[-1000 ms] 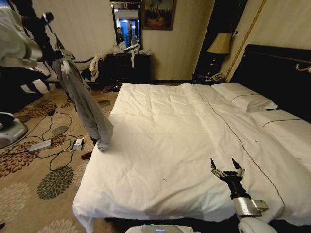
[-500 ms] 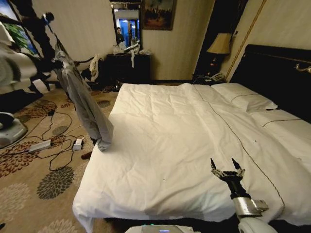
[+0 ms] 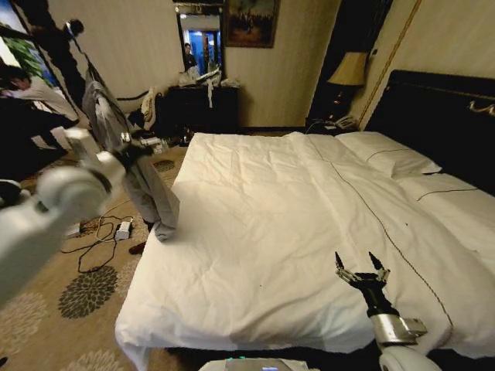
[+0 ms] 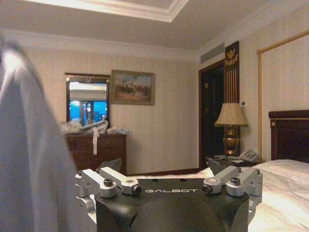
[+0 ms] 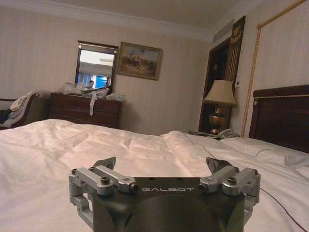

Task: Pick up the clothes from the bed and hang them on the clothes hanger.

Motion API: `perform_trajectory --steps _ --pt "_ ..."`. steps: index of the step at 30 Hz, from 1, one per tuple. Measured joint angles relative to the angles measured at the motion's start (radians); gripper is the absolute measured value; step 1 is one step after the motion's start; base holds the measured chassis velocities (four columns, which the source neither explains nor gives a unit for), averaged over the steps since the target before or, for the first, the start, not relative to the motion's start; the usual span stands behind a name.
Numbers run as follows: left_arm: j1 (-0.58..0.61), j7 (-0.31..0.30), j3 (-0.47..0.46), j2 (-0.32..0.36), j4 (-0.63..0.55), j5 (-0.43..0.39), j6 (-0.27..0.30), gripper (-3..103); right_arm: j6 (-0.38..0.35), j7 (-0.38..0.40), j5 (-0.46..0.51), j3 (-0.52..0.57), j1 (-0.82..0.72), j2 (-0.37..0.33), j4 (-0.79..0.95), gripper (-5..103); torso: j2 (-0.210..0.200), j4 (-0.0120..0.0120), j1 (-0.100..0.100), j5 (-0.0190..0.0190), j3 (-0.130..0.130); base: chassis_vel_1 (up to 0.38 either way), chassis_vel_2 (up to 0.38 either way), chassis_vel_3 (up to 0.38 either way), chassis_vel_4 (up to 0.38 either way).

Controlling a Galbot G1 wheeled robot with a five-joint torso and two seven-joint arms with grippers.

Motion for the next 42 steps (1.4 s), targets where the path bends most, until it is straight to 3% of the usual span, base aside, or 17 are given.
perform_trajectory --steps 1,2,4,5,8,9,11,14,15,18,23,42 --pt "0.000 0.000 0.000 0.000 0.000 0.000 0.000 100 0.000 0.000 0.000 0.000 0.000 0.000 0.000 100 0.000 0.0000 0.000 0.0000 0.000 0.000 0.000 0.000 0.000" --pt "0.160 0.019 -0.064 -0.067 -0.026 0.091 -0.031 100 0.000 0.000 0.000 0.000 0.000 0.000 0.000 100 0.000 -0.0003 0.000 -0.0006 0.000 0.000 0.000 0.000 0.000" --pt "0.344 0.039 -0.135 -0.154 -0.059 0.191 -0.061 100 0.000 0.000 0.000 0.000 0.000 0.000 0.000 100 0.000 -0.0002 0.000 0.0002 0.000 0.000 0.000 0.000 0.000" --pt "0.344 0.039 -0.135 -0.154 -0.059 0.191 -0.061 100 0.000 0.000 0.000 0.000 0.000 0.000 0.000 100 0.000 -0.0002 0.000 0.0002 0.000 0.000 0.000 0.000 0.000" --pt "0.562 0.077 -0.207 -0.286 -0.098 0.366 -0.121 100 0.000 0.000 0.000 0.000 0.000 0.000 0.000 100 0.000 -0.0001 0.000 -0.0001 0.000 0.000 0.000 0.000 0.000" --pt "0.654 0.101 -0.234 -0.359 -0.122 0.439 -0.147 100 0.000 0.000 0.000 0.000 0.000 0.000 0.000 100 0.000 0.0004 0.000 -0.0002 0.000 0.000 0.000 0.000 0.000" --pt "0.692 0.115 -0.246 -0.395 -0.130 0.477 -0.164 100 0.000 0.000 0.000 0.000 0.000 0.000 0.000 100 0.000 0.0003 0.000 -0.0001 0.000 0.000 0.000 0.000 0.000" --pt "0.851 0.193 -0.304 -0.545 -0.161 0.630 -0.268 100 0.000 0.000 0.000 0.000 0.000 0.000 0.000 100 0.000 -0.0003 0.000 0.0002 0.000 0.000 0.000 0.000 0.000" --pt "0.851 0.193 -0.304 -0.545 -0.161 0.630 -0.268 100 0.000 0.000 0.000 0.000 0.000 0.000 0.000 100 0.000 -0.0003 0.000 0.0002 0.000 0.000 0.000 0.000 0.000" --pt "0.967 0.259 -0.344 -0.640 -0.164 0.710 -0.348 100 0.000 0.000 0.000 0.000 0.000 0.000 0.000 100 0.000 0.0003 0.000 0.0001 0.000 0.000 0.000 0.000 0.000" --pt "0.990 0.292 -0.397 -0.674 -0.129 0.765 -0.400 100 0.000 0.000 0.000 0.000 0.000 0.000 0.000 100 0.000 -0.0005 0.000 -0.0001 0.000 0.000 0.000 0.000 0.000" --pt "0.974 0.290 -0.395 -0.665 -0.122 0.756 -0.397 100 0.000 0.000 0.000 0.000 0.000 0.000 0.000 100 0.000 -0.0002 0.000 -0.0001 0.000 0.000 0.000 0.000 0.000"
